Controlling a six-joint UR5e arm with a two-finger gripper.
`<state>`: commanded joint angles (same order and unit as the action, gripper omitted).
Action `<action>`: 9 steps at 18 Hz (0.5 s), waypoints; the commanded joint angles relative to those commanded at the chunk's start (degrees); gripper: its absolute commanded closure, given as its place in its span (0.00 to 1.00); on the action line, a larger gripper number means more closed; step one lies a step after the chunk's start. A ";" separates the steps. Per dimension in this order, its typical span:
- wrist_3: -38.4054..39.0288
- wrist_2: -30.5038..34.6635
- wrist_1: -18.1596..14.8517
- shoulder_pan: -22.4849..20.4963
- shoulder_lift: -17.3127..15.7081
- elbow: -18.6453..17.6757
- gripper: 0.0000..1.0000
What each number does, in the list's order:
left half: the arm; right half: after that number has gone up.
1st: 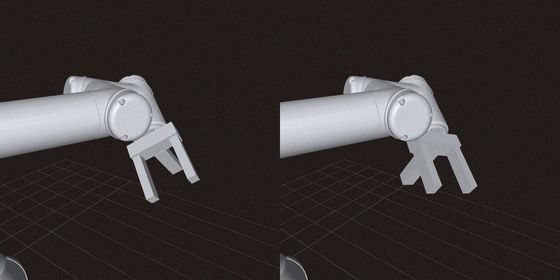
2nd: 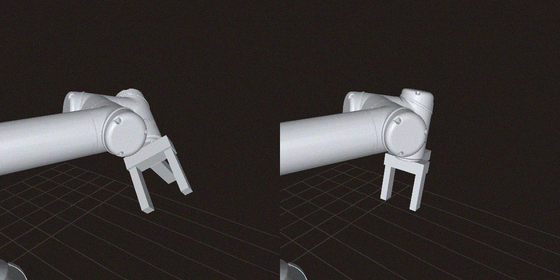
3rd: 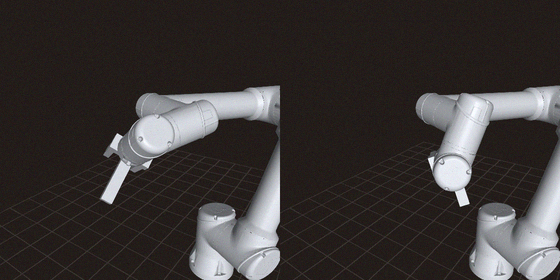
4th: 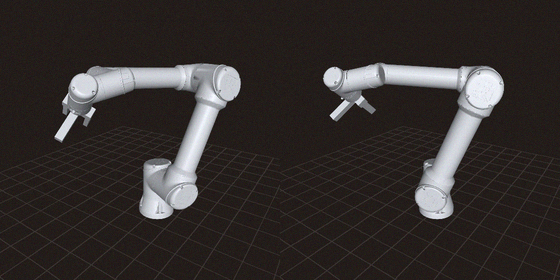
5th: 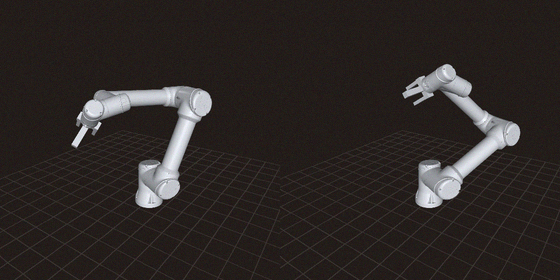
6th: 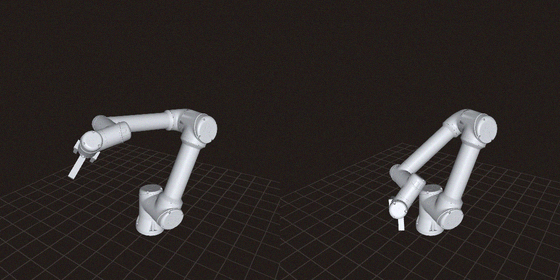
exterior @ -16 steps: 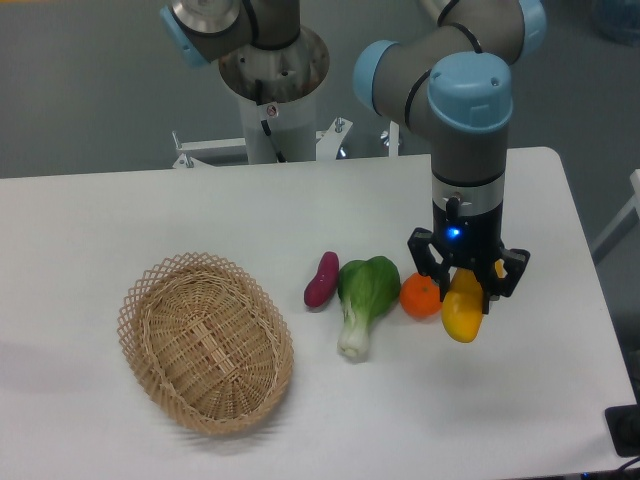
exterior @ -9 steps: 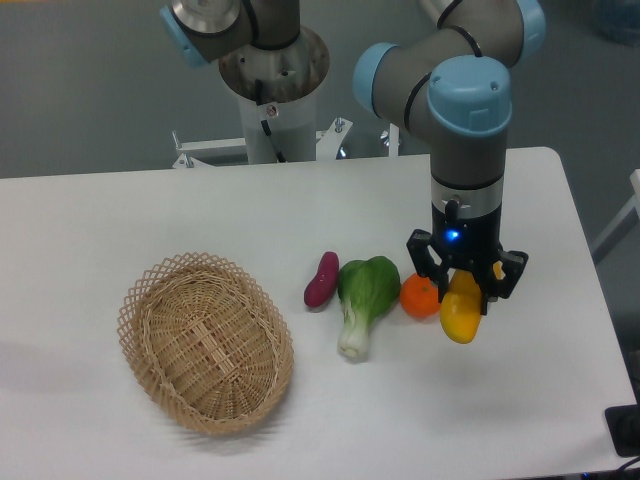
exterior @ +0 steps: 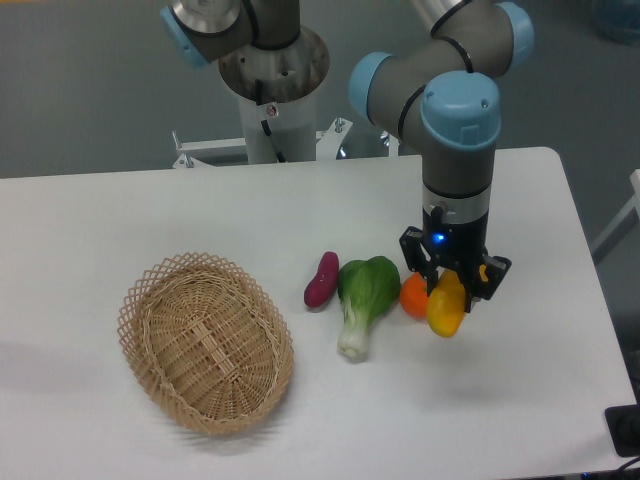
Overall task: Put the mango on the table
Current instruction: 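Lift the yellow mango in the gripper up off the orange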
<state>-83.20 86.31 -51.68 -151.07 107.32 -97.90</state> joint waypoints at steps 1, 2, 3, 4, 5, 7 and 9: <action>-2.38 -0.17 0.00 -1.06 -0.70 -1.41 0.52; -4.41 -0.26 0.09 -1.76 -1.06 -2.55 0.52; -6.69 -0.18 0.87 -2.38 -1.06 -3.43 0.52; -9.41 -0.26 2.01 -3.08 -1.06 -4.49 0.52; -11.79 -0.35 2.89 -3.96 -1.06 -5.19 0.52; -16.79 -0.44 3.08 -5.72 -1.06 -7.03 0.52; -22.68 -0.53 3.08 -7.56 -1.15 -8.36 0.52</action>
<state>-105.88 85.78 -48.60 -158.64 106.17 -106.26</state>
